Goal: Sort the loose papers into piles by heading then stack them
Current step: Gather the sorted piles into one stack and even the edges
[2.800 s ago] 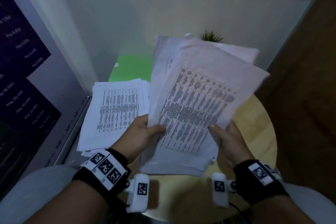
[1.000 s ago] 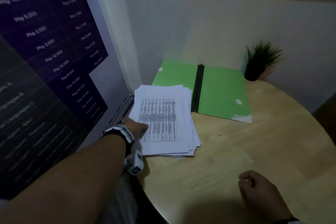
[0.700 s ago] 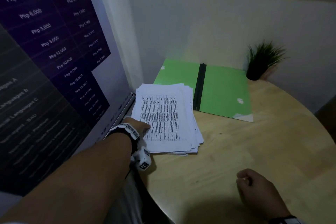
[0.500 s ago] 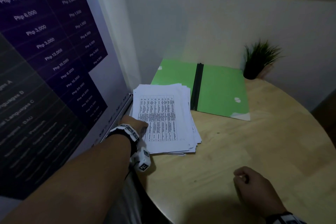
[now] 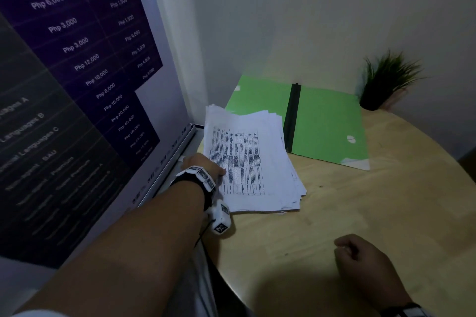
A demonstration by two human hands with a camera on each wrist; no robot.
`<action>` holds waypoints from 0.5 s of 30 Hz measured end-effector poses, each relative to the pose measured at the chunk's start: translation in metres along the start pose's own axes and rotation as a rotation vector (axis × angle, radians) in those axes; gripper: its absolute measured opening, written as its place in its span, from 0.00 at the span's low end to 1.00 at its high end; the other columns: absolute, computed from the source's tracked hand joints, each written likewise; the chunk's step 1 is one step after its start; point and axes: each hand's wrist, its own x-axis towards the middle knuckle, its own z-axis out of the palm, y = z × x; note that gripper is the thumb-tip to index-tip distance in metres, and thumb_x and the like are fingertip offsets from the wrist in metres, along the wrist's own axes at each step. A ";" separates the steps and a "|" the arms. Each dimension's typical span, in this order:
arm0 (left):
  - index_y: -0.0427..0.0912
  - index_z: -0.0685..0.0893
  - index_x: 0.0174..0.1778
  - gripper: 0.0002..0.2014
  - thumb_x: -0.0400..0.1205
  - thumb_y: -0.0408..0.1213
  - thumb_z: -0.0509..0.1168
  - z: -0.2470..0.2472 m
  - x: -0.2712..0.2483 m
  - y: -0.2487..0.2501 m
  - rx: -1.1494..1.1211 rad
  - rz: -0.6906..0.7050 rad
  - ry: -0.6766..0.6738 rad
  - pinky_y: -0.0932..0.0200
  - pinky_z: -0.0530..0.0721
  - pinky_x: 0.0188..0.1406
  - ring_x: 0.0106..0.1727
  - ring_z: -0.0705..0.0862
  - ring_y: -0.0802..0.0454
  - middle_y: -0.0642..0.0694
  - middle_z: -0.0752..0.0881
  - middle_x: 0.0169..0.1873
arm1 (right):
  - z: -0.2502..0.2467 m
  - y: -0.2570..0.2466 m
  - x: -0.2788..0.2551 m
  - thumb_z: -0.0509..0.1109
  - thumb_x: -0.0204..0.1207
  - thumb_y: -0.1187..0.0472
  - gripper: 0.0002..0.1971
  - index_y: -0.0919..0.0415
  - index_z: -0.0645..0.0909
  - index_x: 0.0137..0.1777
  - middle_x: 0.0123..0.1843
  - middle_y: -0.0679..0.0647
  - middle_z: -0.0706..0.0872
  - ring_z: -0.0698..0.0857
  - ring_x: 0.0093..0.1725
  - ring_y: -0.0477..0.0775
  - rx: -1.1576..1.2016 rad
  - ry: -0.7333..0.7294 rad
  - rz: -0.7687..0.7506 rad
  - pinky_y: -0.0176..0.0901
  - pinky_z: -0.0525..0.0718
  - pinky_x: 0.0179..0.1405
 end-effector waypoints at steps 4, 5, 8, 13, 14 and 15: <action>0.39 0.85 0.47 0.19 0.73 0.51 0.76 0.006 -0.007 0.004 0.032 0.086 0.128 0.49 0.91 0.49 0.47 0.90 0.39 0.39 0.89 0.48 | 0.003 -0.001 0.001 0.71 0.79 0.61 0.09 0.44 0.85 0.45 0.40 0.48 0.89 0.86 0.41 0.47 -0.023 0.022 0.004 0.41 0.78 0.39; 0.40 0.85 0.48 0.14 0.79 0.48 0.72 0.005 -0.017 0.006 -0.002 0.136 0.133 0.52 0.90 0.46 0.44 0.90 0.39 0.40 0.89 0.45 | 0.004 -0.001 0.002 0.70 0.79 0.62 0.09 0.44 0.85 0.44 0.39 0.48 0.89 0.86 0.41 0.47 -0.017 0.027 0.005 0.40 0.78 0.39; 0.42 0.81 0.48 0.07 0.84 0.42 0.66 0.007 -0.027 0.004 -0.079 0.198 0.117 0.50 0.90 0.46 0.41 0.88 0.42 0.42 0.87 0.40 | 0.002 -0.004 -0.001 0.70 0.79 0.61 0.08 0.45 0.86 0.44 0.38 0.47 0.89 0.85 0.40 0.45 -0.012 0.032 0.010 0.39 0.78 0.39; 0.43 0.79 0.44 0.07 0.79 0.32 0.72 -0.009 -0.045 0.014 -0.231 0.244 0.029 0.50 0.91 0.39 0.36 0.85 0.43 0.44 0.83 0.36 | -0.008 -0.005 -0.004 0.73 0.79 0.60 0.08 0.44 0.87 0.46 0.43 0.45 0.92 0.89 0.47 0.49 0.107 0.077 0.021 0.47 0.86 0.53; 0.41 0.80 0.48 0.08 0.78 0.31 0.73 -0.014 -0.051 0.016 -0.278 0.274 0.015 0.48 0.92 0.40 0.38 0.87 0.41 0.42 0.85 0.38 | -0.014 -0.008 -0.005 0.73 0.79 0.61 0.07 0.45 0.87 0.49 0.47 0.45 0.92 0.89 0.49 0.49 0.158 0.098 -0.003 0.48 0.86 0.54; 0.40 0.82 0.52 0.10 0.77 0.31 0.74 -0.020 -0.062 0.019 -0.322 0.316 0.002 0.47 0.92 0.42 0.40 0.89 0.40 0.40 0.87 0.41 | -0.020 -0.012 -0.006 0.73 0.81 0.62 0.08 0.47 0.87 0.53 0.51 0.46 0.91 0.89 0.51 0.48 0.237 0.122 -0.019 0.45 0.87 0.52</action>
